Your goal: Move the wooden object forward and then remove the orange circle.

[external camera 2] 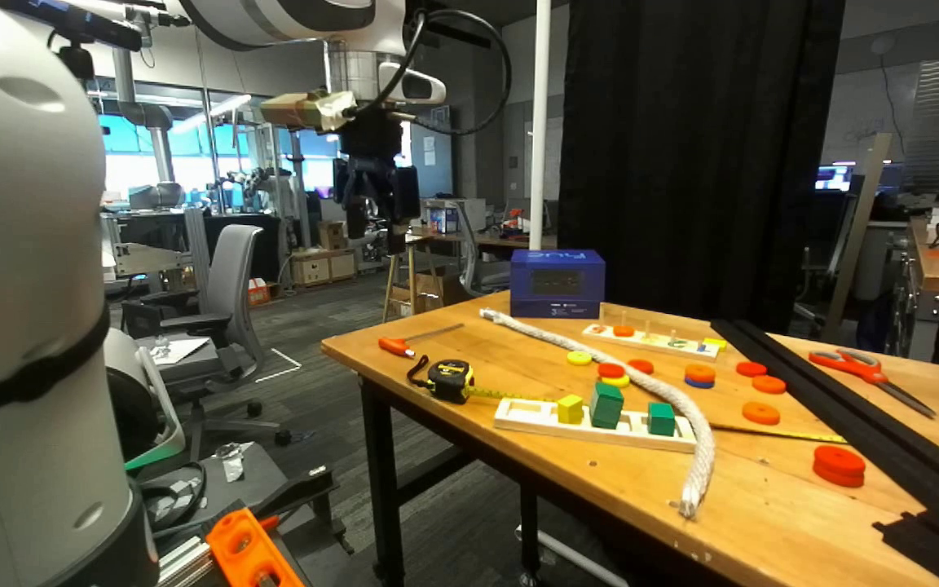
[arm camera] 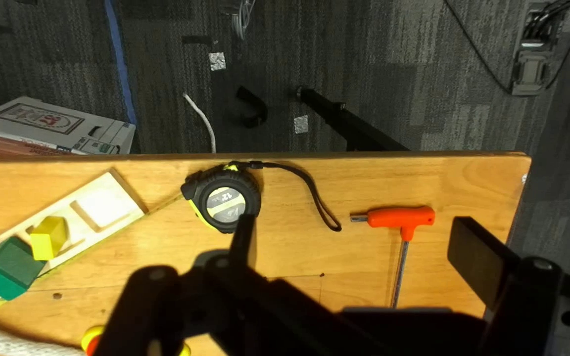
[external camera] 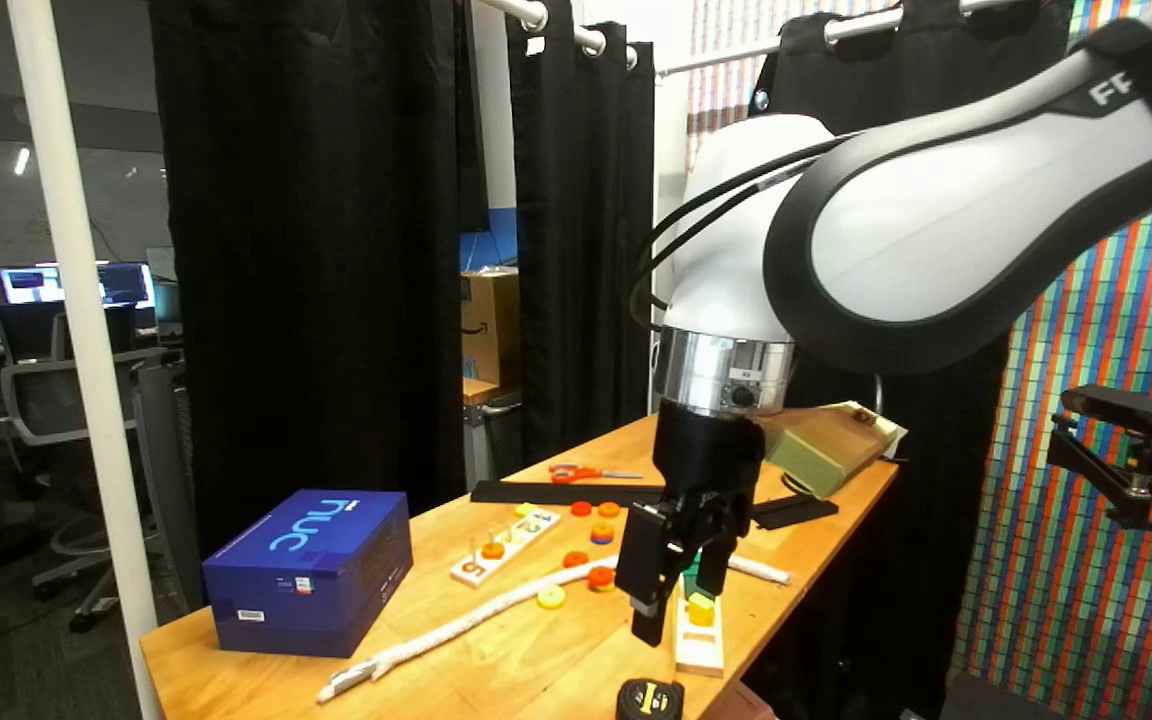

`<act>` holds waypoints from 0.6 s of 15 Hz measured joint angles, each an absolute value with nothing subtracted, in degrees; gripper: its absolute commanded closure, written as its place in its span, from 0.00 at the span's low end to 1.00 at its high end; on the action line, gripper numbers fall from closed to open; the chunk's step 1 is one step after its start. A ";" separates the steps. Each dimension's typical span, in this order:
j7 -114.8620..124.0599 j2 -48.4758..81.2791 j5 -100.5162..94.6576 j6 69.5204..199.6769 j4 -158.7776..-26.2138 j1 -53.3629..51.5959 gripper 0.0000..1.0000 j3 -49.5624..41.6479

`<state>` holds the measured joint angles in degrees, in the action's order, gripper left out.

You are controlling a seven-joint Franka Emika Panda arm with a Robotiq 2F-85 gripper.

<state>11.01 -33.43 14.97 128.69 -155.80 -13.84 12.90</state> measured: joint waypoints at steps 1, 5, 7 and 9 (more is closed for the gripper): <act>11.89 -32.91 14.51 128.80 -155.70 -13.54 0.00 13.15; 20.39 -27.83 9.21 134.32 -153.53 -10.23 0.00 16.76; 28.47 -23.12 4.22 139.49 -150.51 -6.96 0.00 20.24; 37.45 -17.75 -2.27 143.23 -146.36 -1.48 0.00 25.31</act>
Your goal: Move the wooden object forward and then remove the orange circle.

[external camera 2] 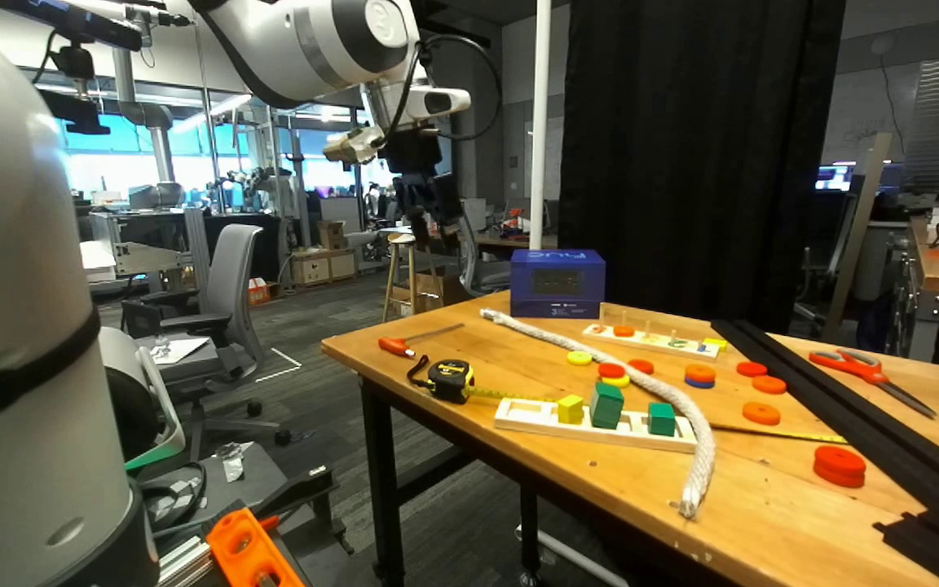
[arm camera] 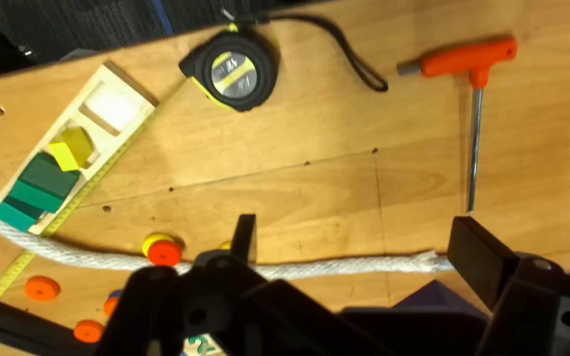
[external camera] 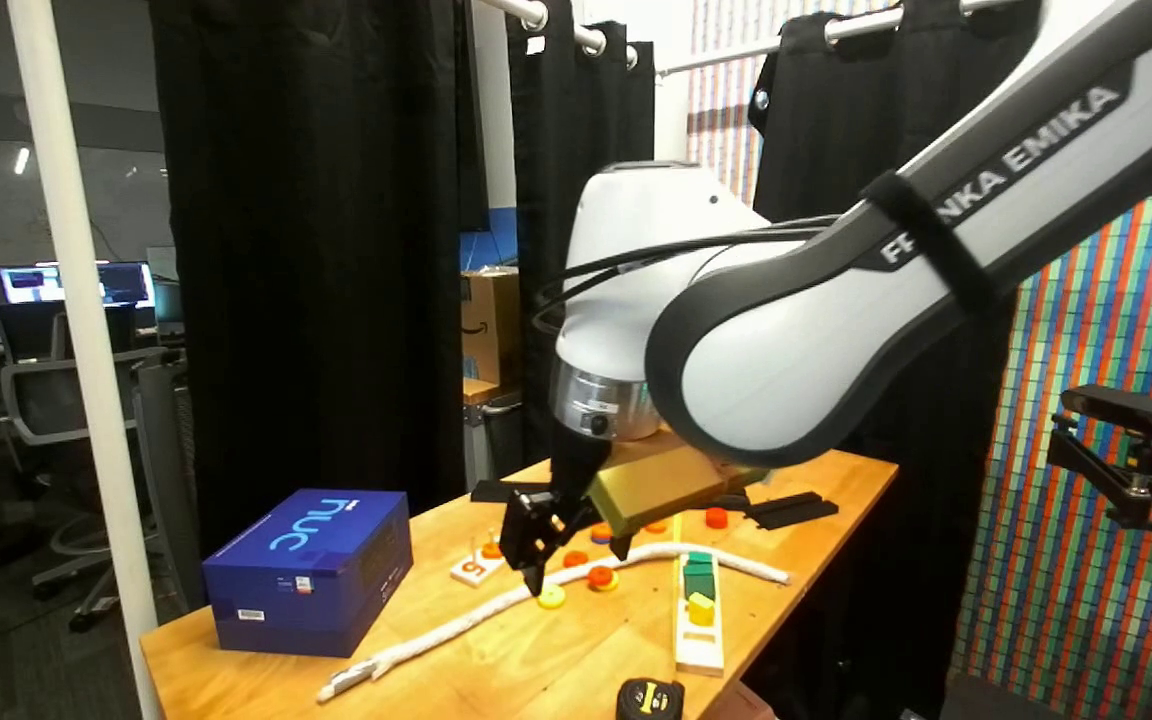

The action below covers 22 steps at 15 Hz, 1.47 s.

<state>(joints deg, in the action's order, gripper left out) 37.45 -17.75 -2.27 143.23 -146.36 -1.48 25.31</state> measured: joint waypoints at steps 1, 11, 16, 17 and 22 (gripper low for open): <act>41.99 -15.24 -5.92 144.15 -144.09 2.43 0.00 28.53; 84.52 4.14 -39.64 127.60 -120.95 17.09 0.00 37.39; 96.69 18.14 -37.34 118.27 -107.74 -2.59 0.00 21.72; 97.12 20.49 -35.04 118.39 -105.32 -5.09 0.00 19.43; 97.33 26.86 -25.30 123.26 -95.80 -11.22 0.00 11.03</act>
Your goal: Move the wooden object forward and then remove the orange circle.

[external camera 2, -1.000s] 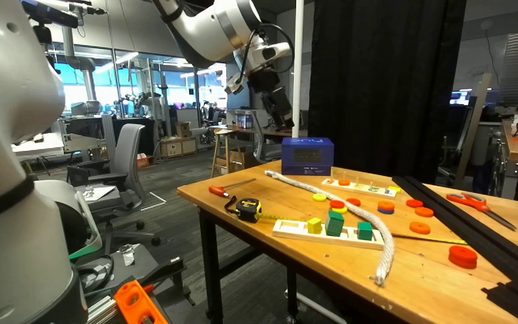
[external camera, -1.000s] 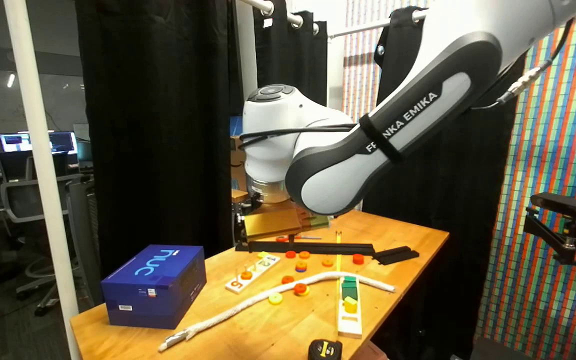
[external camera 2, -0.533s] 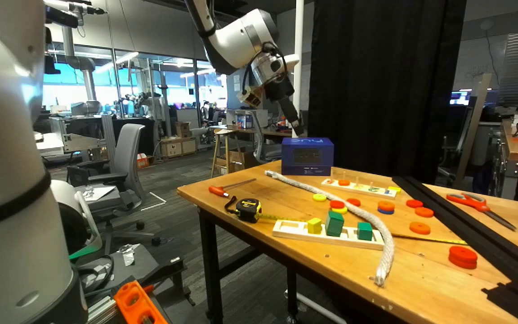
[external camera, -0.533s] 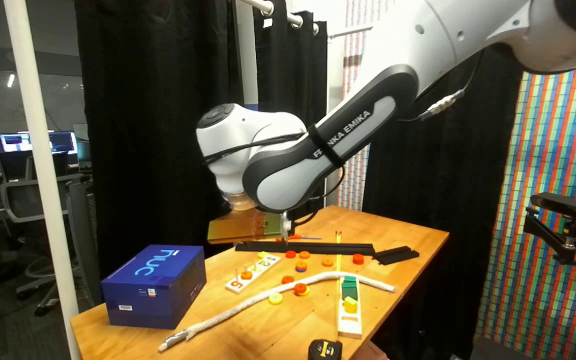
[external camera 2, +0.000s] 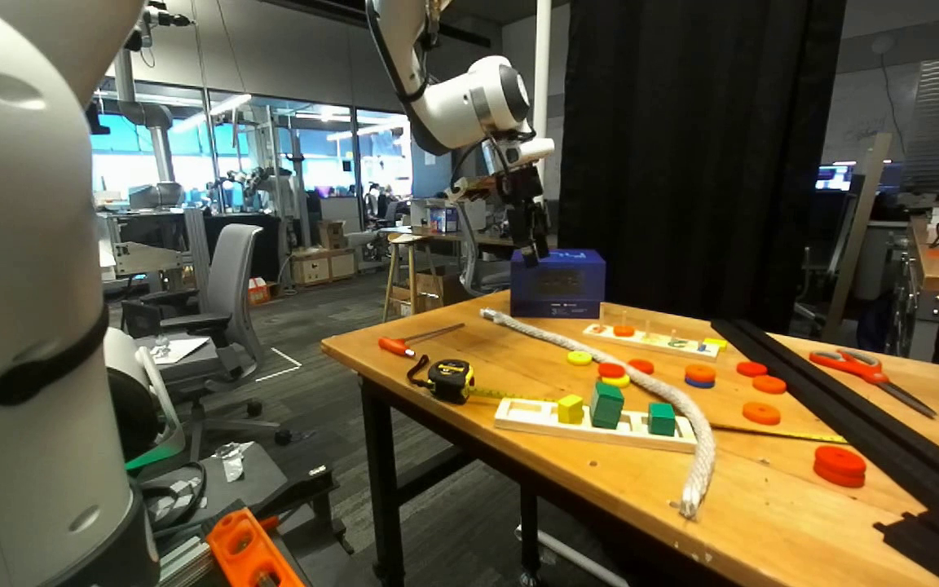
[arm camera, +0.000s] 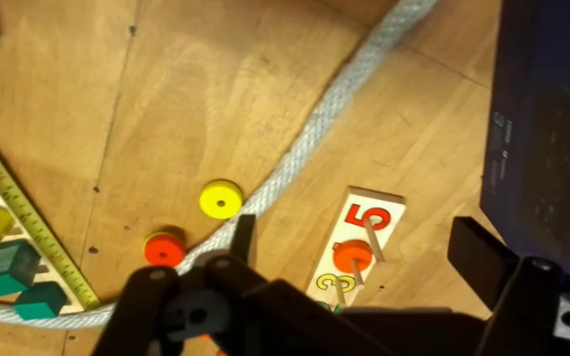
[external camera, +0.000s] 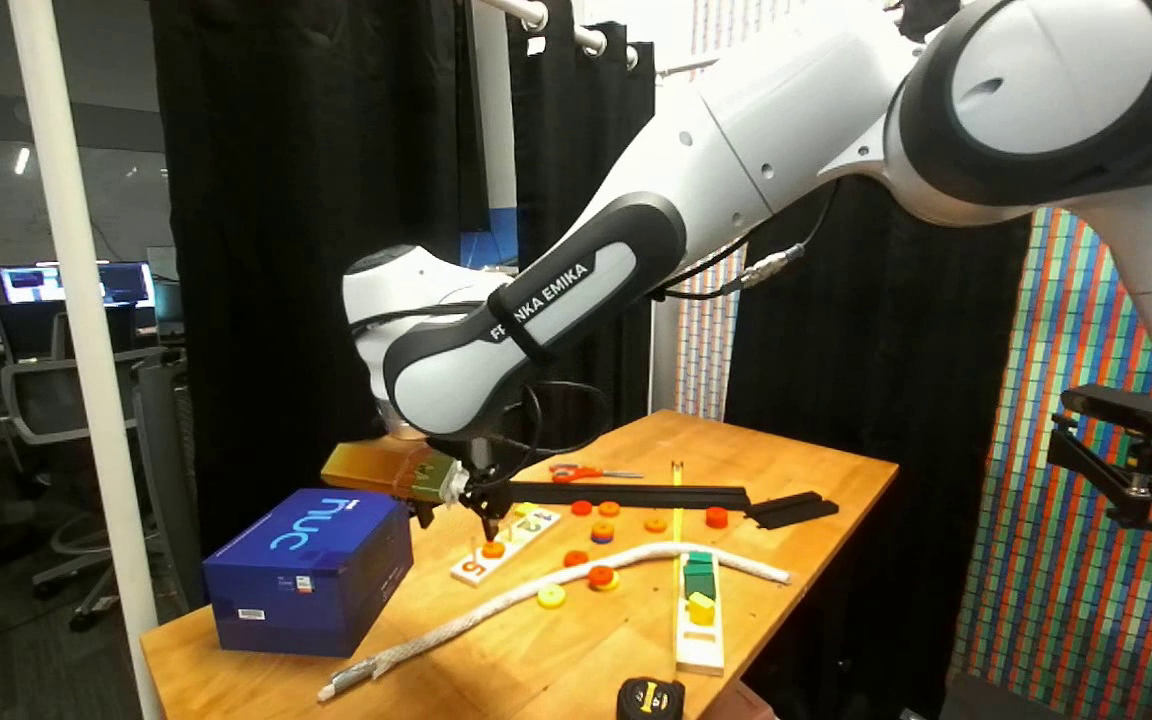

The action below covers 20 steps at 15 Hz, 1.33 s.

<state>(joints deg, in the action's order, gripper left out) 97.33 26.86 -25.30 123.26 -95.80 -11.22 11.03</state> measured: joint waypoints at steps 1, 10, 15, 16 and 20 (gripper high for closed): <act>97.29 27.11 -23.70 124.60 -94.68 -11.45 0.00 9.82; 94.29 28.01 -12.66 131.31 -92.09 -10.09 0.00 2.34; 90.71 31.13 -6.33 131.59 -91.91 -7.86 0.00 1.28; 90.01 31.85 -5.13 131.59 -91.83 -7.43 0.00 1.15; 86.24 35.12 -1.62 131.42 -90.54 -6.17 0.00 1.06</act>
